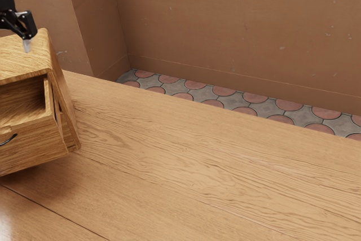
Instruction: Push the drawer handle with one arm to close the drawer
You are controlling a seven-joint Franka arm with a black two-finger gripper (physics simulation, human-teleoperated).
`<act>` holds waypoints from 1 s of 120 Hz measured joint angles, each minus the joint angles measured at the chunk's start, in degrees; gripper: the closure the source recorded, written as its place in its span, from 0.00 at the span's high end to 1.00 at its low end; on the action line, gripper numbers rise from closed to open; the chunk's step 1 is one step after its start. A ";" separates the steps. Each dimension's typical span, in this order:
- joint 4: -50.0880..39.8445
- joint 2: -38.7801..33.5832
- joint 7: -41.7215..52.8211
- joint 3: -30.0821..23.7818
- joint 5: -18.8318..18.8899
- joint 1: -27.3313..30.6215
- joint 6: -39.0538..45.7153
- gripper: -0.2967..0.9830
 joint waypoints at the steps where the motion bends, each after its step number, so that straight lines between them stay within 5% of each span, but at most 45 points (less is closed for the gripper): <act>1: 0.00 0.00 -0.16 0.00 0.04 0.00 -0.08 0.77; 26: 3.18 -0.58 -3.69 -0.89 0.91 -0.30 -1.67 0.77; 44: 12.66 -1.17 -5.13 -9.41 8.02 -0.74 -6.71 0.77; 56: 13.45 -0.64 -5.72 -10.36 6.83 -0.42 -9.10 0.76; 87: 9.44 -0.96 -6.60 -7.77 2.81 -0.18 -11.52 0.33; 120: -3.21 -8.52 -7.19 -8.98 -0.67 5.69 -11.69 0.19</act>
